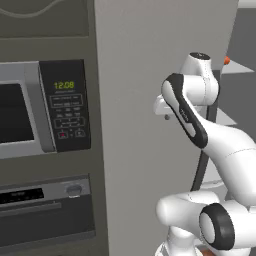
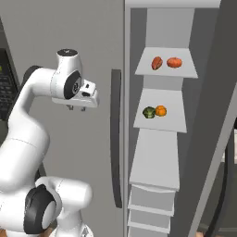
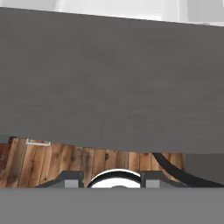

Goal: Take the orange and broccoli from the second highest rack and move them to the highest rack where the squash and sweet potato are located, to maximize freezer space. Close the freezer door after rearranging.

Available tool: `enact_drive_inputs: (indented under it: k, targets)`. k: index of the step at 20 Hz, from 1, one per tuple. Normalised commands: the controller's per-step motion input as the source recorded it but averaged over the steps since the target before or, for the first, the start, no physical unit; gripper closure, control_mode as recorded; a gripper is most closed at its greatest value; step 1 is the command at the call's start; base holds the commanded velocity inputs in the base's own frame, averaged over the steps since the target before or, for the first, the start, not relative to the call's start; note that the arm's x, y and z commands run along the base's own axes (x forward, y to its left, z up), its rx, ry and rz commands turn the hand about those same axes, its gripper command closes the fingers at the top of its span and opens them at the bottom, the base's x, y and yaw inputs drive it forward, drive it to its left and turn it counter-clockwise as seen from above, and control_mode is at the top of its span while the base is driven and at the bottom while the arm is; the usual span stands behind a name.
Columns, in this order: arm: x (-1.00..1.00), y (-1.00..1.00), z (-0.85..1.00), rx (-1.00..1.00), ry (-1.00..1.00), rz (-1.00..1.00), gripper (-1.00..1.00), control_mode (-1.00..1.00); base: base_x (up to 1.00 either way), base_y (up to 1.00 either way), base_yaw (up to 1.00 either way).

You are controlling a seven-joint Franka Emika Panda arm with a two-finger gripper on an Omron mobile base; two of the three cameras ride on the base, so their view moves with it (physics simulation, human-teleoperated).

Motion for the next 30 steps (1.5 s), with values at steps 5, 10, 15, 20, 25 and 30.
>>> enact_drive_inputs:
  k: [5, 10, 15, 20, 25, 30]
  targets:
    - [0.00, 0.00, 0.00, 0.00, 0.00, 0.00, -1.00, 1.00, -0.33, 0.01, -0.05]
    - [0.00, 0.00, 0.00, 0.00, 0.00, 0.00, -1.00, 1.00, -0.72, 0.20, -0.22]
    - [0.00, 0.00, 0.00, 0.00, 0.00, 0.00, -1.00, 1.00, -0.23, 0.00, -0.67]
    - [0.00, 0.00, 0.00, 0.00, 0.00, 0.00, -1.00, 1.00, 0.00, 0.00, -0.72]
    - [0.00, 0.00, 0.00, 0.00, 0.00, 0.00, -1.00, 1.00, 0.27, 0.00, -0.36]
    - [0.00, 0.00, 0.00, 0.00, 0.00, 0.00, -1.00, 1.00, 0.49, 0.03, -0.14]
